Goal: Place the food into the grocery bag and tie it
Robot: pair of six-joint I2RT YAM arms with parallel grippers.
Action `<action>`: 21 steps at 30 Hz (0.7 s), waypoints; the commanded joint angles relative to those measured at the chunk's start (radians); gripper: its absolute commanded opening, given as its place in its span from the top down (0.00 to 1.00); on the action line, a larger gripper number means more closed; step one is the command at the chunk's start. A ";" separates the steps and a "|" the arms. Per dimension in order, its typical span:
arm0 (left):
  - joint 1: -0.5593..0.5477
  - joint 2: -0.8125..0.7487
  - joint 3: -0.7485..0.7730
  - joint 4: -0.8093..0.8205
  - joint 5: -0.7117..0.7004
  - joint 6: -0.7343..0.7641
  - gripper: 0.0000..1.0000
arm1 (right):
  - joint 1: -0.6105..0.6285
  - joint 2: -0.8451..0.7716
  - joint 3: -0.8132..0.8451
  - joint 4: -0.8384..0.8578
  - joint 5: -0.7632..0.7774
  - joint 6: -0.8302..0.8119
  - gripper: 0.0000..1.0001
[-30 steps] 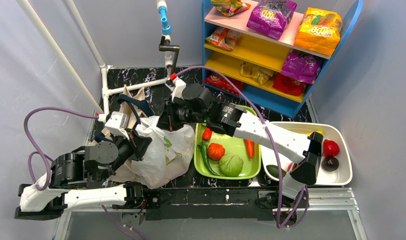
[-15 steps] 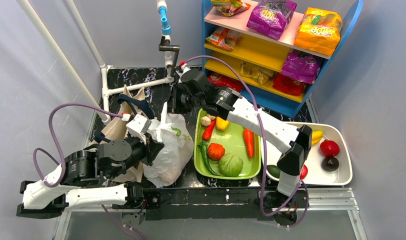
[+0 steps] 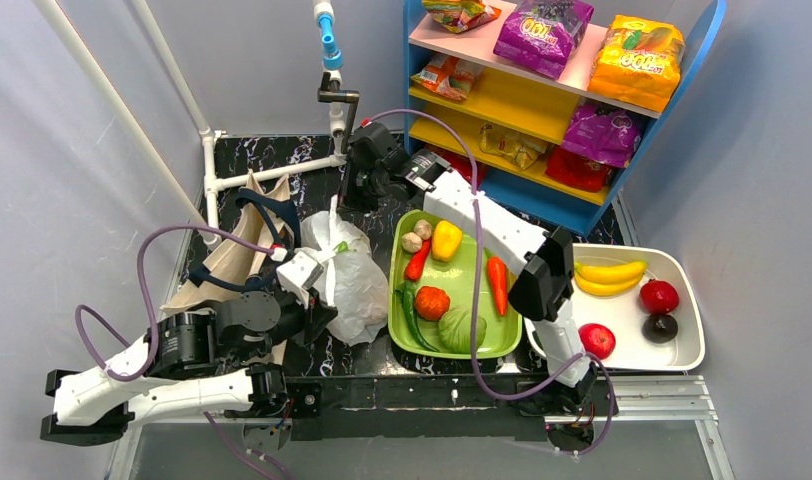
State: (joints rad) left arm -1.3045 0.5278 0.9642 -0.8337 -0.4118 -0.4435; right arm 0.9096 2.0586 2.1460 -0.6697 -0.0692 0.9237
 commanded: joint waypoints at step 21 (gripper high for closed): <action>-0.024 -0.017 -0.157 -0.017 0.263 -0.128 1.00 | -0.272 0.119 0.111 0.087 0.082 -0.043 0.99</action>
State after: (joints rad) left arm -1.2888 0.4946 0.7254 -0.7452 -0.4122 -0.5220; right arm 0.8021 2.3253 2.3344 -0.9508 -0.2543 0.9493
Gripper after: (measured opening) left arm 0.017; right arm 0.023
